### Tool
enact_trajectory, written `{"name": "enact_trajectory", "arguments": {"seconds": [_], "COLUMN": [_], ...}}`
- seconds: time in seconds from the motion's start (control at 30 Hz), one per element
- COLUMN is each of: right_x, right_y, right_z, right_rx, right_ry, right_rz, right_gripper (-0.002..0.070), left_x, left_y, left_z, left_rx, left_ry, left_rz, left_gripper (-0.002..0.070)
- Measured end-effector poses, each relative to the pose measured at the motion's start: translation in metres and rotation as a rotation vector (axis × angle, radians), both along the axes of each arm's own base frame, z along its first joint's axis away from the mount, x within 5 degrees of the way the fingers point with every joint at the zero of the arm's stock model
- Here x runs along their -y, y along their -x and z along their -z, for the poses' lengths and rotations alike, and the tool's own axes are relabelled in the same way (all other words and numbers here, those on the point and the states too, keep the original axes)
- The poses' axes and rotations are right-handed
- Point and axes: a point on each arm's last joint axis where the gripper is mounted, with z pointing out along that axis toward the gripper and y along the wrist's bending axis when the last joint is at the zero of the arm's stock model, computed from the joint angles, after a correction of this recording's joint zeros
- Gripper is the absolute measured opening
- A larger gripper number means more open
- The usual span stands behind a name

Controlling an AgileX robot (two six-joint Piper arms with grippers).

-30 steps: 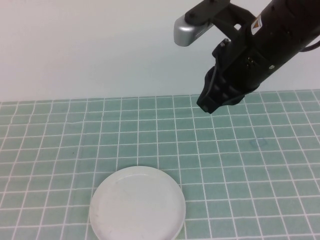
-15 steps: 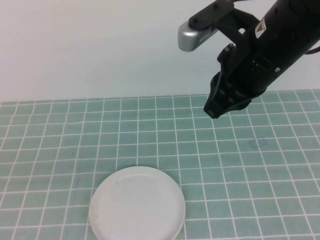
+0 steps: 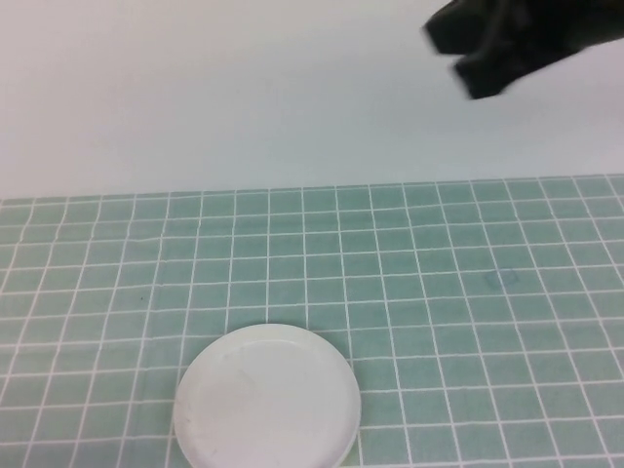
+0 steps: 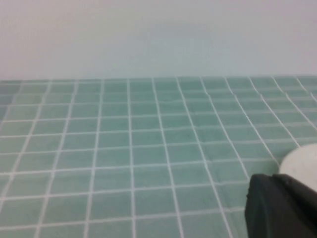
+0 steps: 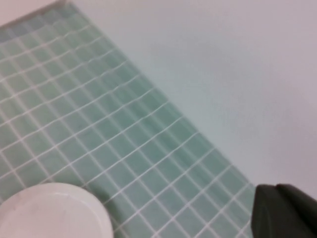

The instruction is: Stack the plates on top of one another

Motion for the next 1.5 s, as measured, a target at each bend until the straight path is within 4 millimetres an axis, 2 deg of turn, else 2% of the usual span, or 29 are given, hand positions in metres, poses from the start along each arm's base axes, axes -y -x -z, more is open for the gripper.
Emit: {"name": "enact_trajectory", "arguments": {"seconds": [0.1, 0.17, 0.23, 0.37, 0.53, 0.63, 0.77, 0.87, 0.93, 1.1, 1.5], "right_x": [0.023, 0.038, 0.057, 0.096, 0.142, 0.159, 0.169, 0.173, 0.175, 0.177, 0.177], "right_y": [0.030, 0.050, 0.073, 0.118, 0.178, 0.196, 0.200, 0.199, 0.199, 0.201, 0.205], "right_z": [-0.008, -0.005, 0.006, 0.048, 0.117, 0.165, 0.221, 0.253, 0.266, 0.272, 0.288], "right_rx": [0.084, 0.134, 0.173, 0.254, 0.419, 0.465, 0.420, 0.365, 0.353, 0.340, 0.182], "right_ry": [-0.029, -0.065, -0.105, -0.183, -0.332, -0.345, -0.312, -0.270, -0.238, -0.163, -0.061], "right_rz": [0.021, 0.036, 0.060, 0.136, 0.271, 0.376, 0.529, 0.608, 0.632, 0.645, 0.652], "right_gripper": [-0.0002, -0.0002, -0.0002, -0.0002, -0.0002, -0.0002, -0.0002, -0.0002, -0.0002, -0.0002, -0.0002], "left_x": [0.005, 0.007, 0.007, 0.005, -0.005, -0.007, -0.007, -0.007, -0.007, -0.007, -0.007], "left_y": [-0.001, -0.001, -0.001, 0.000, 0.000, 0.000, 0.000, 0.000, 0.000, 0.000, 0.000], "left_z": [0.014, 0.019, 0.018, 0.025, 0.025, 0.024, 0.024, 0.024, 0.024, 0.025, 0.025], "left_rx": [-0.035, -0.054, -0.047, -0.135, -0.123, -0.115, -0.115, -0.120, -0.120, -0.121, -0.121], "left_ry": [-0.013, -0.008, 0.002, 0.034, 0.089, 0.153, 0.166, 0.166, 0.166, 0.164, 0.156], "left_rz": [0.053, 0.068, 0.074, 0.018, -0.187, -0.256, -0.259, -0.259, -0.259, -0.259, -0.257], "left_gripper": [-0.0001, -0.0001, -0.0001, -0.0001, -0.0001, -0.0001, -0.0001, -0.0001, -0.0001, -0.0001, -0.0001]}}
